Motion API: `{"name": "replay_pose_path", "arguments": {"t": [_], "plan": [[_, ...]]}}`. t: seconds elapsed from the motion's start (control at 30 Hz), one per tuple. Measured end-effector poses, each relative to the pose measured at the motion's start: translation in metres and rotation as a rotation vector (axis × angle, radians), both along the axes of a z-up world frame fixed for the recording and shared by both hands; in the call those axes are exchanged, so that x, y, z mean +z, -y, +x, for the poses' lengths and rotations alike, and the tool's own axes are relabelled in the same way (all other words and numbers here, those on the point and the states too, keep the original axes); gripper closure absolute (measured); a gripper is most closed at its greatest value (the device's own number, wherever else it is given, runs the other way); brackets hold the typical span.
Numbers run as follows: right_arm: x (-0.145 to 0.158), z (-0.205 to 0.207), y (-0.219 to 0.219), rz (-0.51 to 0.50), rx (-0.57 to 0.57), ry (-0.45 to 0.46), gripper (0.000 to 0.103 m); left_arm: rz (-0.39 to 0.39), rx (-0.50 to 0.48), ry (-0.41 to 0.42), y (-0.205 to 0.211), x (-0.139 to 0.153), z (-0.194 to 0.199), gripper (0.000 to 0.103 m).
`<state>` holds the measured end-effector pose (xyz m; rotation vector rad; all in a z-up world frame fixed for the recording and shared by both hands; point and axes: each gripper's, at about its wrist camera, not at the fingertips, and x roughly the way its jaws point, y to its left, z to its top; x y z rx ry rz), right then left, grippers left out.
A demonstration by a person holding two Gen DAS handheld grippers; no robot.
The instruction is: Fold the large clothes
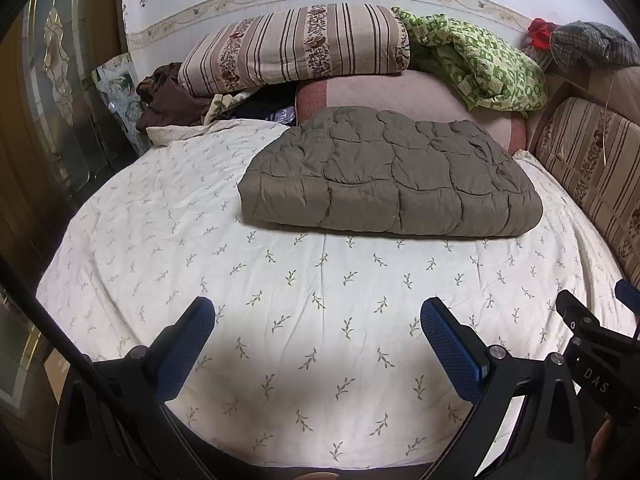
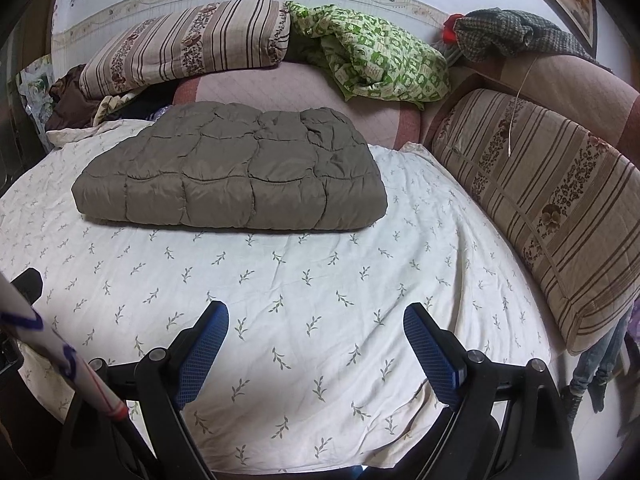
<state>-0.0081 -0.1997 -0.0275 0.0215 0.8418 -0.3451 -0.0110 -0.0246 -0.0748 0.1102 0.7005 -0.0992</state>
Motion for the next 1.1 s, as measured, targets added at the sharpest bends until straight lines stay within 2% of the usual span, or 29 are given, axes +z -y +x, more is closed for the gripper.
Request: {"name": "replay_pose_path", "arguments": {"t": [1.1], "plan": [[-0.014,0.007,0.005,0.076,0.033,-0.048,0.011,0.016,0.017,-0.036,-0.001,-0.011,0.009,0.001]]}}
